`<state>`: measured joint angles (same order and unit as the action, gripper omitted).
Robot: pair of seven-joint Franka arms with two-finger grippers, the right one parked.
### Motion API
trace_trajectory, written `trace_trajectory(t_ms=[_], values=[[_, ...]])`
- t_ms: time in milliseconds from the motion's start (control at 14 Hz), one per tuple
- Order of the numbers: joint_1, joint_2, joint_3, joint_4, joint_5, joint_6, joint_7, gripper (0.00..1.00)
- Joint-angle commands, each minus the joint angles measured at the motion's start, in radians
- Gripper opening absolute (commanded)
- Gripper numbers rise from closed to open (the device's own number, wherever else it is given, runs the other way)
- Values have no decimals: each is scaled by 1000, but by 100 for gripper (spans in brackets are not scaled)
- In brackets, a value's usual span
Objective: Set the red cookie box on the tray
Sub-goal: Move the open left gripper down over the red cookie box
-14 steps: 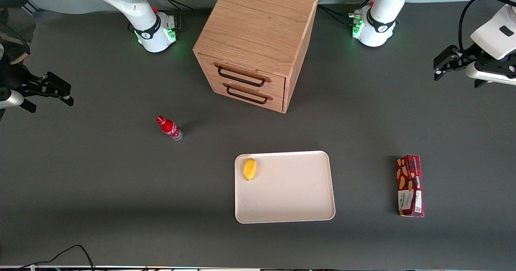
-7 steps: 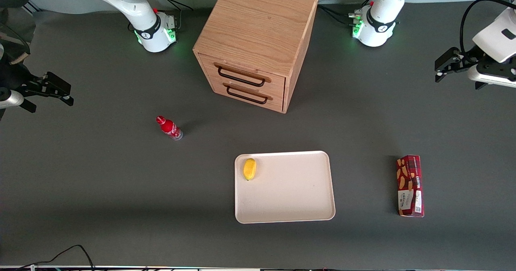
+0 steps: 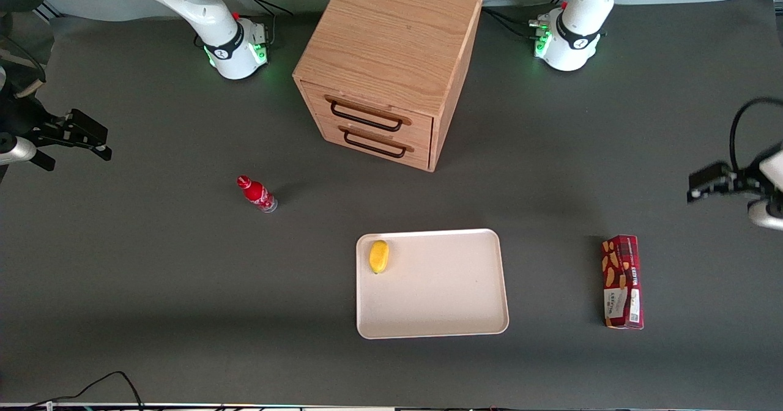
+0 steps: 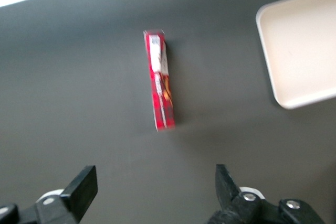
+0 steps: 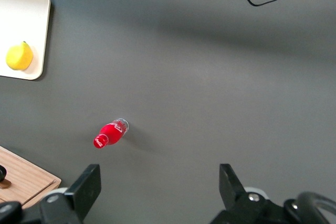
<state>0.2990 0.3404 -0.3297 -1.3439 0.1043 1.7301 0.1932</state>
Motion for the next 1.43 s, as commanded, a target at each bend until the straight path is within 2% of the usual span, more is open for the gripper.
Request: trace_trajectory(t_ms=[0,214,500,786,1071,1143,1214,1357], values=[[-23,164,-8,101,61,104,-78,100],[-47,294,-8,100,148,256,-162,100],[-57,399,-6,92,170,377,-232,100],[-61,477,-5,71,293,413,-279,100],[-60,532,-5,69,314,434,-298,100],[-60,537,-5,63,314,446,-298,93],[-60,536,-5,55,314,448,-298,72],[-60,536,-5,54,314,448,-294,13]])
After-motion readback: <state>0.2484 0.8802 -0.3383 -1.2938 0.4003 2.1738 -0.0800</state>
